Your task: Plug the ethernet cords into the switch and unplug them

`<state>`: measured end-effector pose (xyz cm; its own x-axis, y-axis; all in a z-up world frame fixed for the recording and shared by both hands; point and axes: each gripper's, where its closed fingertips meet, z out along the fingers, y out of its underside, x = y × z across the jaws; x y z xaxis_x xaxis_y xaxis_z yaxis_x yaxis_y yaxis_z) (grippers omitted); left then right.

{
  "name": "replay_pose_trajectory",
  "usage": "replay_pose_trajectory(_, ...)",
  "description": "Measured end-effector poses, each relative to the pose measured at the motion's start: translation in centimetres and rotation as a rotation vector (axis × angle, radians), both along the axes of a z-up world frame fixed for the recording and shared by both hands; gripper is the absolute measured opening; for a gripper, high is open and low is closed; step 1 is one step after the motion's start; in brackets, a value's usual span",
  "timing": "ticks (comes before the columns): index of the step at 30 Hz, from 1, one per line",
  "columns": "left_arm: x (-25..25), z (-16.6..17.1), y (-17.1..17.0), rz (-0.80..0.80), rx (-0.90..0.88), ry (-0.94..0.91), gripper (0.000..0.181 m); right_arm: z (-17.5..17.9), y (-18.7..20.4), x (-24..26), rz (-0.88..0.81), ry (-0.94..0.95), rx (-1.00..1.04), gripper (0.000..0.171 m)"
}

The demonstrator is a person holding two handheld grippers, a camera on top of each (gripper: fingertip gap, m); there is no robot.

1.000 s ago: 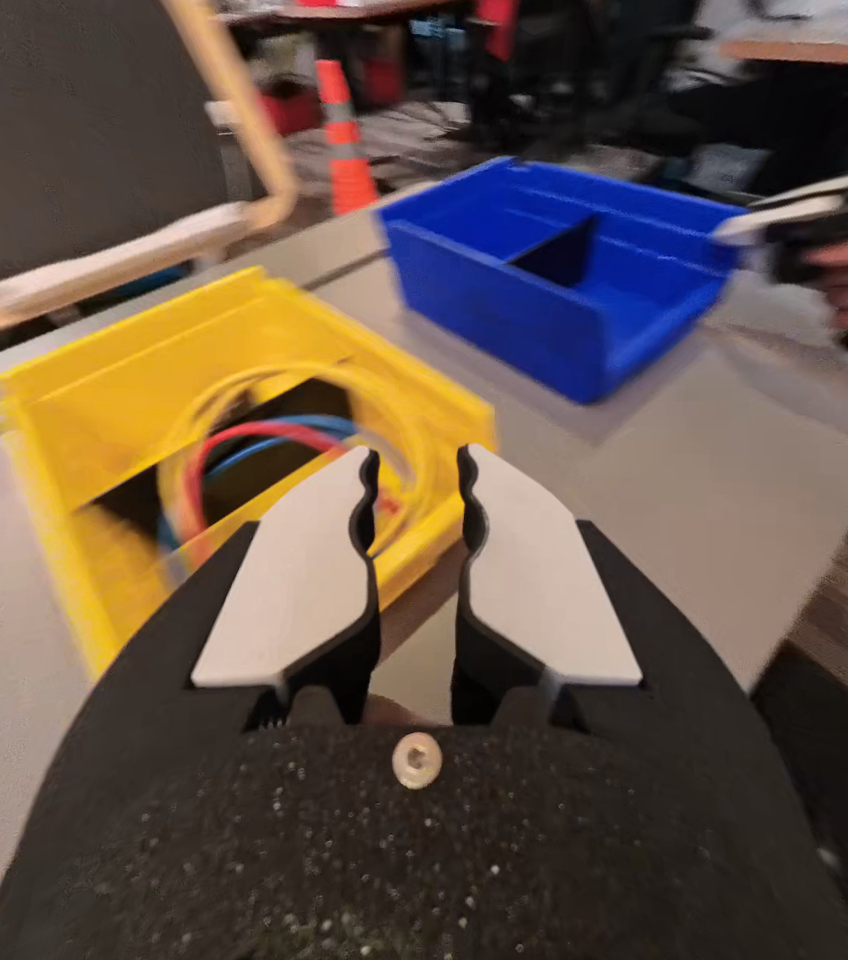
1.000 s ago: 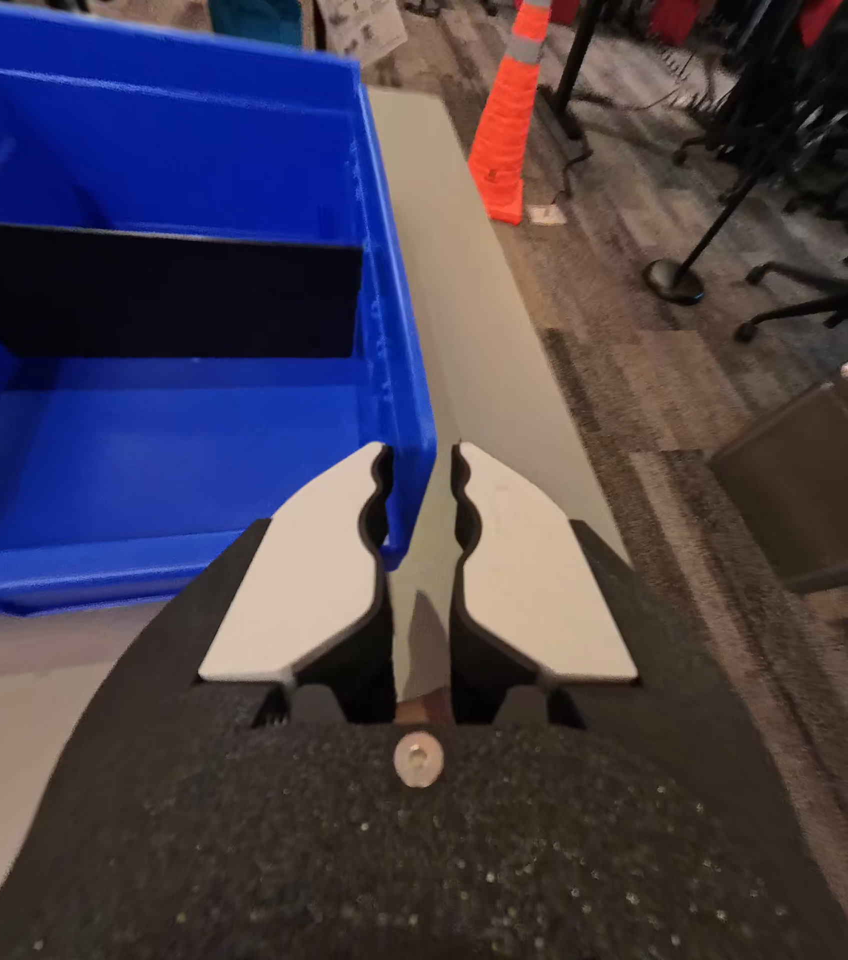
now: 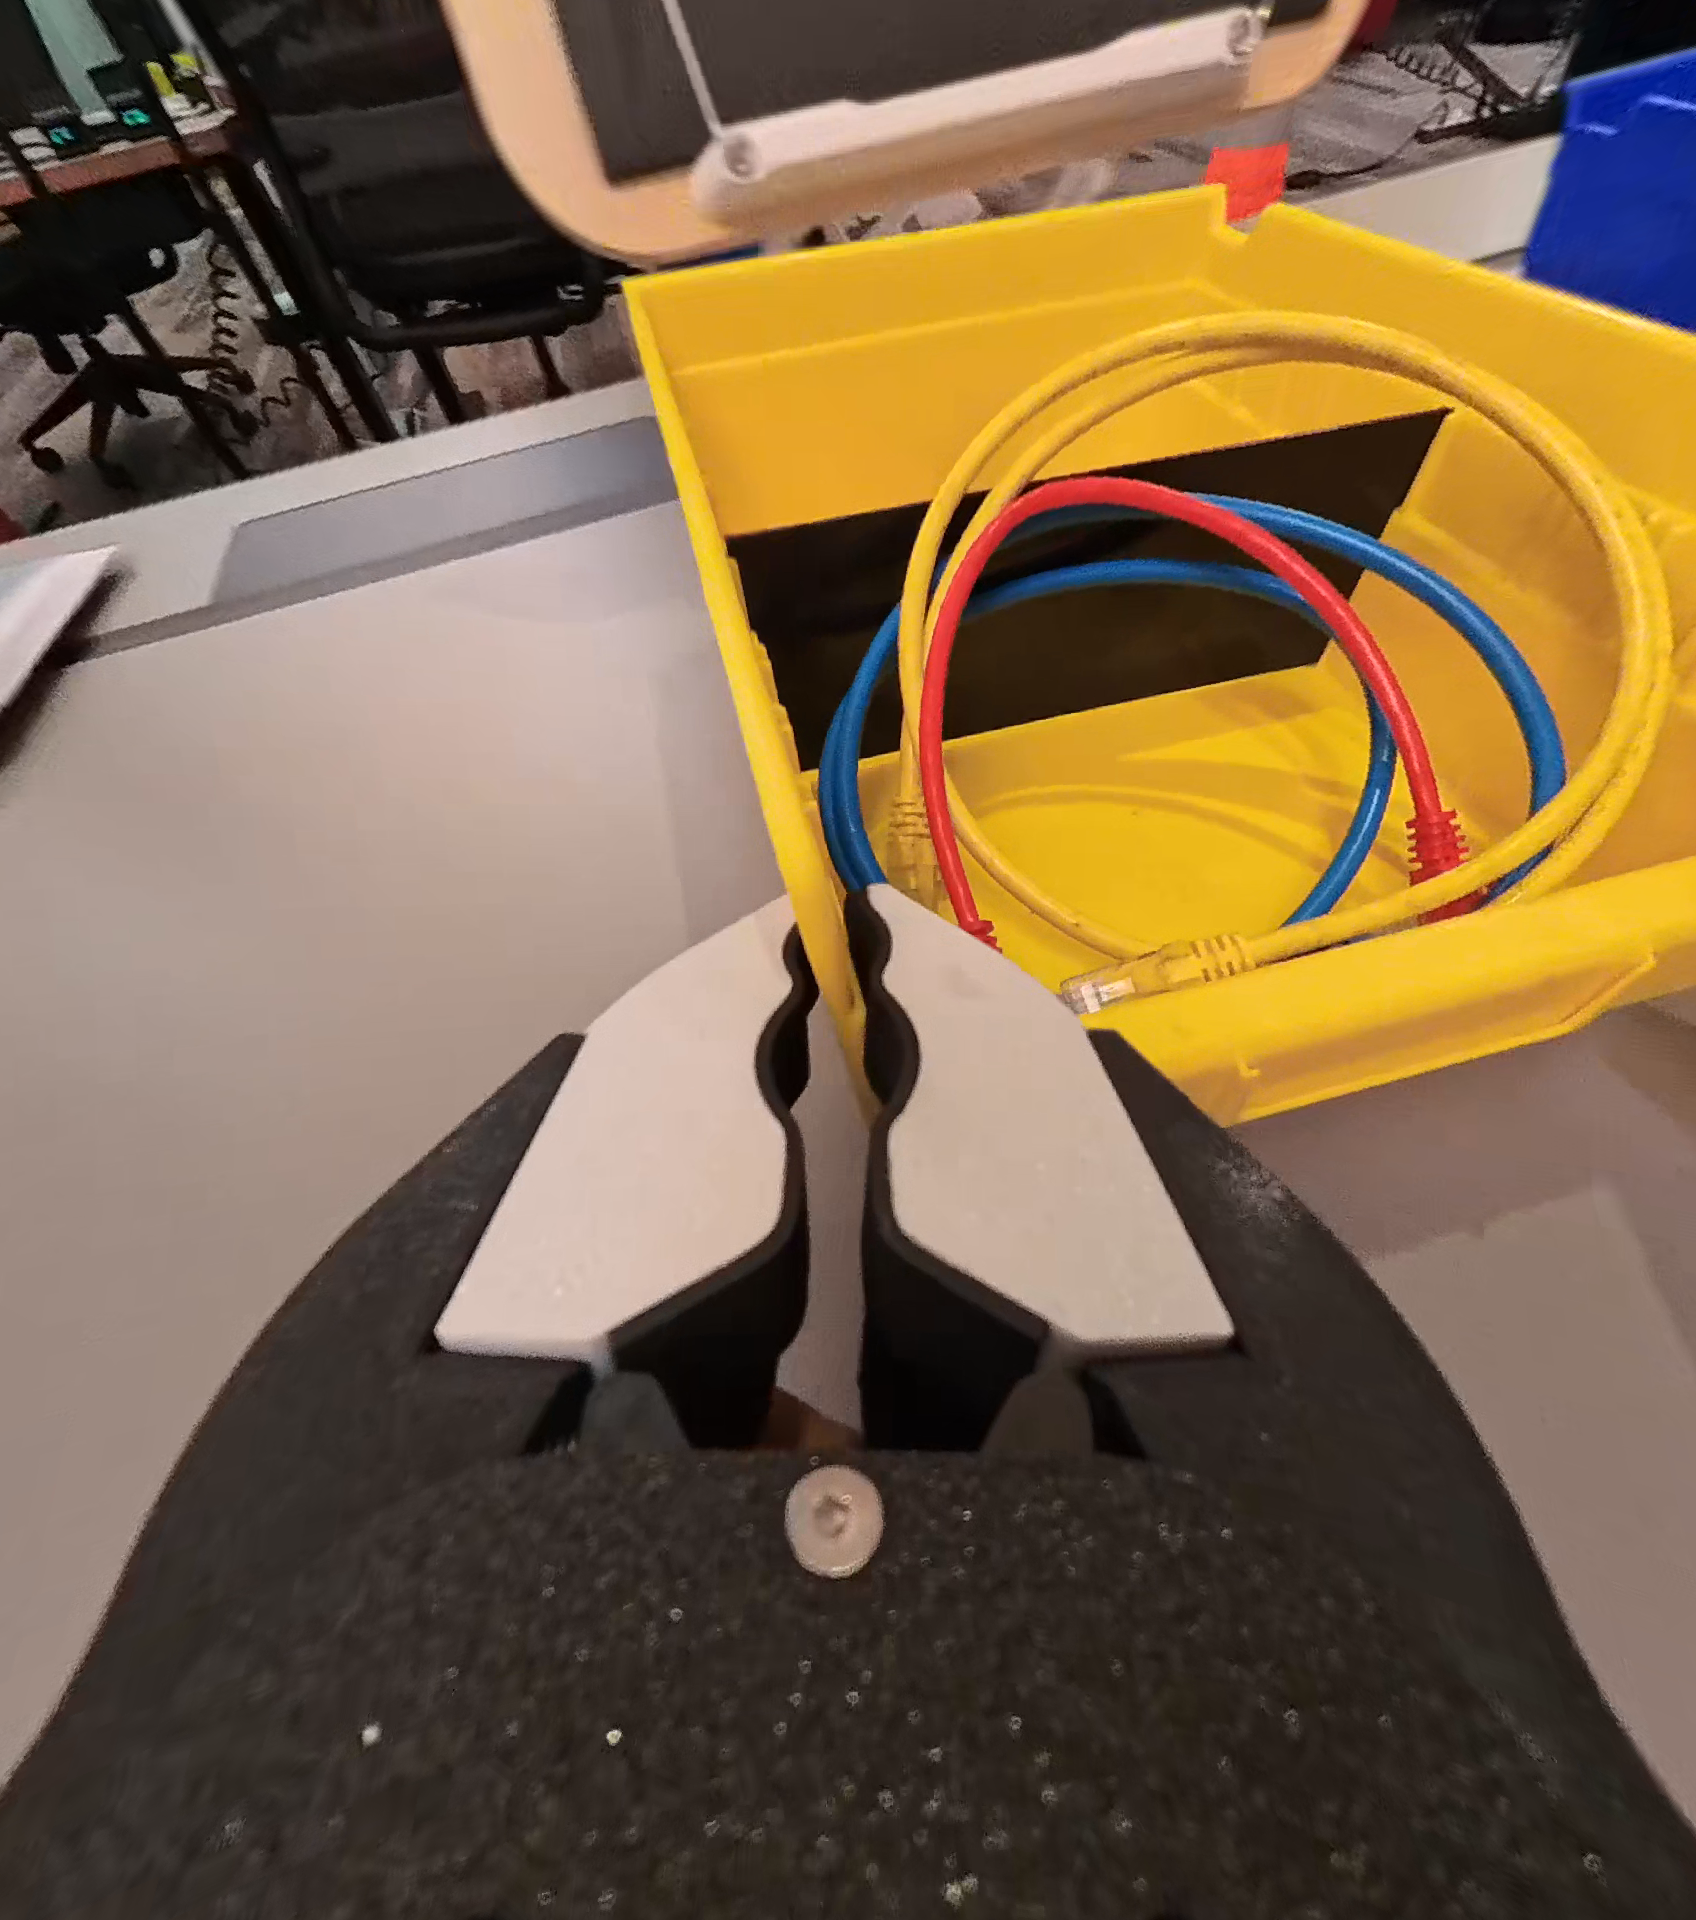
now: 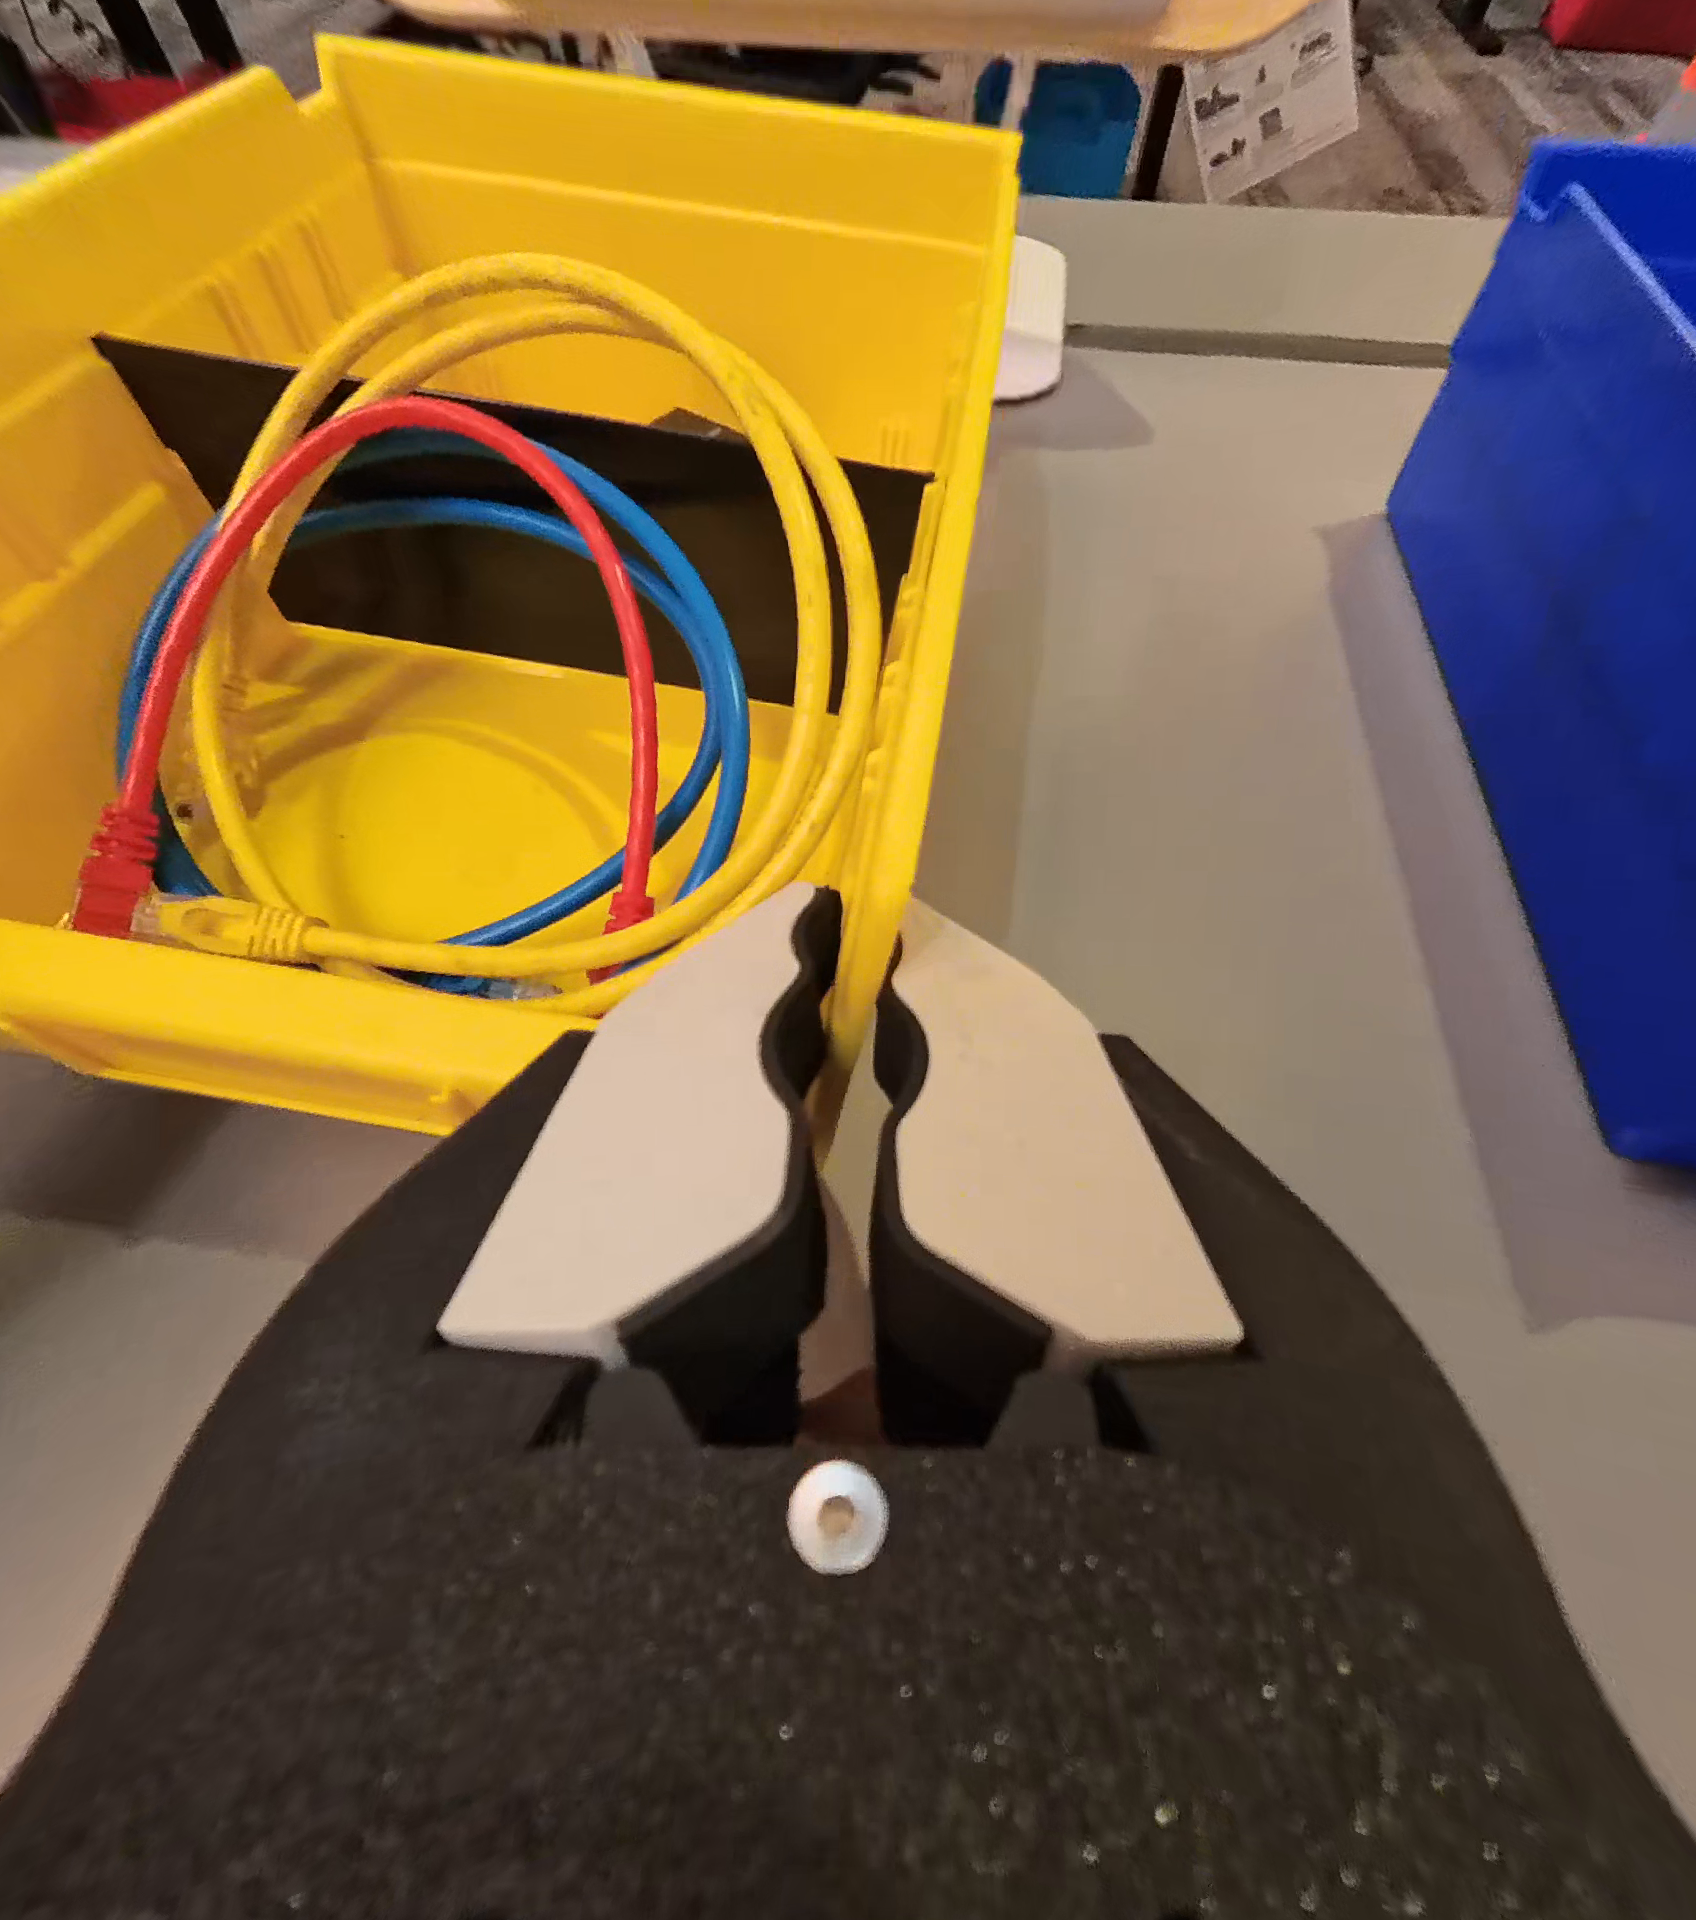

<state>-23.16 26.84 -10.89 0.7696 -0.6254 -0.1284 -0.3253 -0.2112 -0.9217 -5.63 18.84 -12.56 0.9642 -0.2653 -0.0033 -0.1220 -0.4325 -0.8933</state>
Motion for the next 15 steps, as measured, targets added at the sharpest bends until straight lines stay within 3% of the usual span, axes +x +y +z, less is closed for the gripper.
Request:
replay_pose_trajectory(7, -9.5, 1.1, 4.1, 0.126, -0.020, -0.008, 0.003, 0.9, 4.8, -9.1, 0.074, 0.000, 0.045, 0.005)
replay_pose_trajectory(15, -20.7, -0.1, 9.0, 0.247, -0.050, -0.015, 0.003, 0.0, 11.0, -19.8, 0.173, -0.028, 0.037, 0.006)
